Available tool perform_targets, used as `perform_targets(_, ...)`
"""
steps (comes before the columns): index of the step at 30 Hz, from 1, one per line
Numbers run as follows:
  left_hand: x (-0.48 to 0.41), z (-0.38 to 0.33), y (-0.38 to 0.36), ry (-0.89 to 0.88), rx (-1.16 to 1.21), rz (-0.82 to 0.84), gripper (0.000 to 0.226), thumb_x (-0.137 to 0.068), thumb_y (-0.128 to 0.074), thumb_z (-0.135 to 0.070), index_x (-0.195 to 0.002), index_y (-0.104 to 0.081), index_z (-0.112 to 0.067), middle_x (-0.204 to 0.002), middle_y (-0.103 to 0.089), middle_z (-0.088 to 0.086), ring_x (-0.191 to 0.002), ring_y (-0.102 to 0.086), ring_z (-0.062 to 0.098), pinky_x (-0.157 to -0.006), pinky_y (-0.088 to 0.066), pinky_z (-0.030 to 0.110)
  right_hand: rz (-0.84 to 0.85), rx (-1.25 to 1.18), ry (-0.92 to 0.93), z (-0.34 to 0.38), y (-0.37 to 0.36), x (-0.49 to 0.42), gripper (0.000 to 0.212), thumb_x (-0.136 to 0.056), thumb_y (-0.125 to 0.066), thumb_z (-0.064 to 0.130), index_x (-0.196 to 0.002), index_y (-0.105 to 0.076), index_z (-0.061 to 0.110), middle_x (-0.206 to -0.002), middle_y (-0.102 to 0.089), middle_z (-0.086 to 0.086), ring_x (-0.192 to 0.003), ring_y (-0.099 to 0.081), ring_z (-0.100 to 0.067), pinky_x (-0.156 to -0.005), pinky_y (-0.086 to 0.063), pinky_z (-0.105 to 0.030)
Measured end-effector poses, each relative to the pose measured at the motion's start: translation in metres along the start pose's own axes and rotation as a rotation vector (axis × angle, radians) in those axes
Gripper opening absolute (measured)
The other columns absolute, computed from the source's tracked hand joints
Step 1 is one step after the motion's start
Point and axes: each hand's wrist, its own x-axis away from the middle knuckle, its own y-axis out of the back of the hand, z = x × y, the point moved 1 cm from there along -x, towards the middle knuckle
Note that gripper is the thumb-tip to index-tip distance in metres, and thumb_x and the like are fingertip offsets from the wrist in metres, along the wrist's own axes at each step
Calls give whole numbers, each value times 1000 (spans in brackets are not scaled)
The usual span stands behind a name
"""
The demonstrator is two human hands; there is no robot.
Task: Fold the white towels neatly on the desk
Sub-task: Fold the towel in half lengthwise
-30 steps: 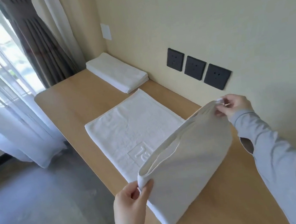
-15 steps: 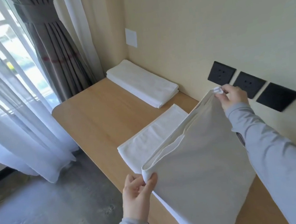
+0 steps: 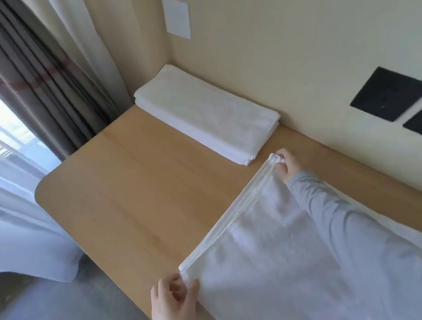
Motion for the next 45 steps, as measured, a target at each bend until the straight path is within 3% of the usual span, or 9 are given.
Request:
perform_targets(3, 1, -13, -7, -323, -287, -156, 47, -76, -60, -35, -116, -57, -11, -100, -54, 3, -93, -51, 25, -79, -44, 40, -169, 165, 197, -1, -4, 5, 41, -86, -54, -1, -127, -50, 3, -120, -56, -18, -107, -52, -39, -91, -42, -48)
perform_targets(6, -5, -31, -21, -624, -471, -81, 45, -75, -46, -46, -102, -66, -15, -93, -62, 1, -87, -45, 17, -69, -42, 35, -335, 264, 674, 5, -1, 16, 26, -80, -50, -1, -100, -67, 2, -99, -66, -11, -93, -60, -32, -81, -47, -40)
perform_targets(9, -18, -39, -25, -595, -510, -16, 46, -70, -47, -51, -85, -69, -14, -79, -61, 1, -76, -55, 24, -62, -47, 39, -187, 432, 928, 5, 0, 25, 18, -73, -55, 5, -84, -70, 9, -86, -68, 0, -89, -62, -21, -82, -36, -31)
perform_targets(18, -45, -30, -14, -552, -308, 170, 49, -62, -54, -55, -61, -58, -6, -66, -54, 1, -66, -50, 23, -66, -42, 32, -3, 608, 1031, 3, 17, 20, 15, -72, -78, 18, -78, -66, 10, -82, -67, 0, -79, -66, -20, -81, -52, -36)
perform_targets(25, -54, -28, 0, -509, -202, 314, 28, -75, -75, -22, -72, -47, -22, -65, -48, -7, -69, -44, 4, -63, -38, 13, -88, 648, 952, 26, 16, 7, 17, -75, -74, 12, -73, -59, 5, -56, -61, -2, -54, -59, -21, -84, -52, -41)
perform_targets(30, -60, -30, 4, -451, -276, 379, 25, -80, -71, -17, -68, -49, -14, -64, -47, -4, -61, -43, 9, -59, -36, 13, 237, 794, 578, 32, 1, -13, 35, -93, -46, 45, -106, -50, 13, -96, -62, 1, -101, -50, -18, -102, -28, -36)
perform_targets(36, -62, -33, 8, -516, -299, 400, 29, -83, -68, -17, -78, -41, -26, -59, -44, -7, -64, -44, 3, -55, -33, 16, 192, 246, 274, 21, 0, -13, 41, -76, -74, 37, -96, -52, 9, -88, -43, 0, -78, -42, -16, -62, -24, -24)
perform_targets(41, -62, -33, 12, -497, -306, 336, 28, -79, -71, -23, -71, -45, -26, -59, -51, -14, -57, -47, 6, -55, -36, 17, -98, -50, 100, 22, 3, -11, 39, -73, -78, 13, -100, -54, -2, -104, -56, -15, -92, -51, -25, -76, -36, -23)
perform_targets(45, -39, -48, -8, -852, -441, 112, 27, -84, -51, -18, -112, -49, -18, -113, -63, 14, -100, -58, 22, -81, -43, 33, -512, 64, 321, 28, -3, 35, 22, -89, -49, 1, -106, -60, -7, -110, -61, -20, -104, -57, -39, -89, -45, -46)
